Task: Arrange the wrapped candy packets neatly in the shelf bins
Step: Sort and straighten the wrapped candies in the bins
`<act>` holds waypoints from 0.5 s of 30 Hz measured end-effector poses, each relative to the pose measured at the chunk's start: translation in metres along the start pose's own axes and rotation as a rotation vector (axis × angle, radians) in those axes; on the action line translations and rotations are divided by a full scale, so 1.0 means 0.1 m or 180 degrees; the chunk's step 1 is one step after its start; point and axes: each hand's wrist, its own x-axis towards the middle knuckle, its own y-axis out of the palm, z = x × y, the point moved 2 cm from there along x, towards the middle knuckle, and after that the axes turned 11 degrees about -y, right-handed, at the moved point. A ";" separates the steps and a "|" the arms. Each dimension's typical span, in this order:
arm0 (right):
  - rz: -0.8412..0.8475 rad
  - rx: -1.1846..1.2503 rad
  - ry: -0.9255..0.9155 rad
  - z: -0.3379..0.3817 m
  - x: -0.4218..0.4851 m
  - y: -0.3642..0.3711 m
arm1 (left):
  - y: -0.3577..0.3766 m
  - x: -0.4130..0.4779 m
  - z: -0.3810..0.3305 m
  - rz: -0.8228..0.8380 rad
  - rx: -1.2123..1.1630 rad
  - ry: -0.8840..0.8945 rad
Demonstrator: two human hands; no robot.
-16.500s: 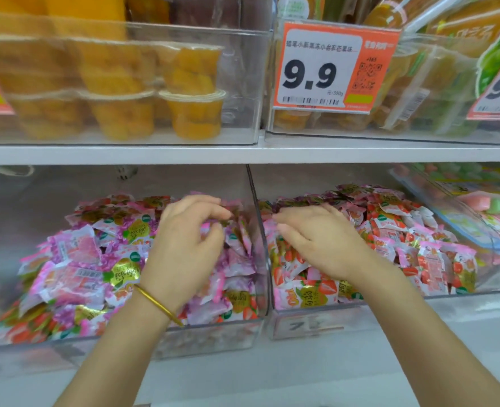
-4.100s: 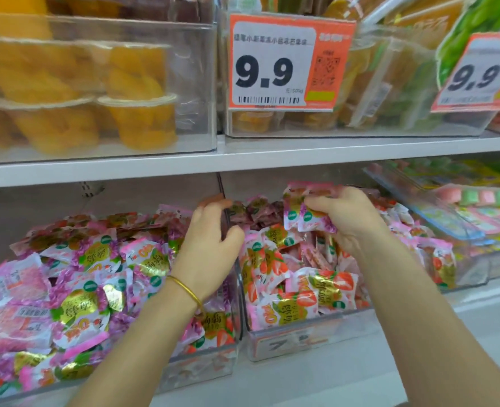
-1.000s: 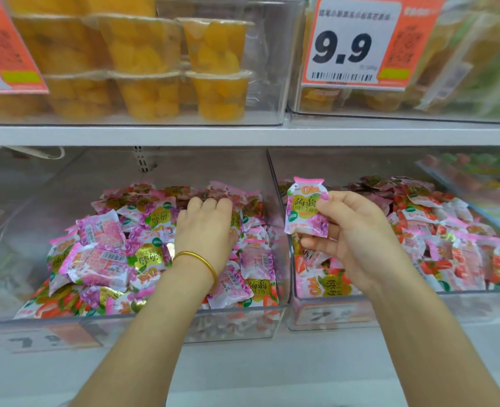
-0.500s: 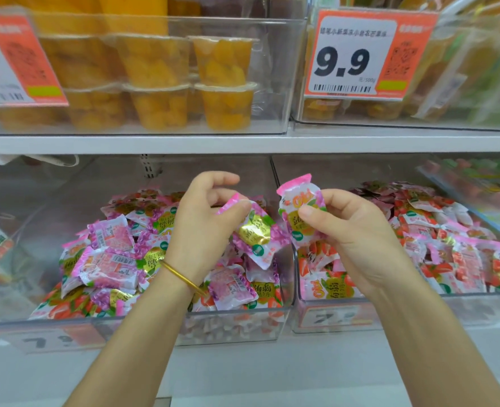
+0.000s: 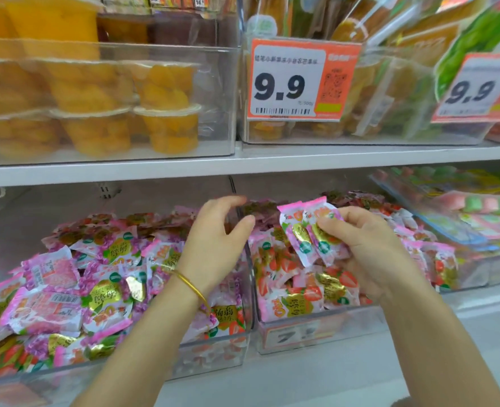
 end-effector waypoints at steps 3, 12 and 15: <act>-0.0257 -0.0438 0.0083 -0.14 0.21 -0.17 | 0.13 0.08 0.05 0.0132 0.0572 0.0034; -0.0106 -0.1034 0.0178 -0.14 1.09 0.50 | 0.22 0.11 0.13 0.0104 0.0396 0.0009; 0.0222 -0.1596 0.0406 -0.21 1.26 0.66 | 0.21 0.12 0.17 0.0162 0.0419 0.0051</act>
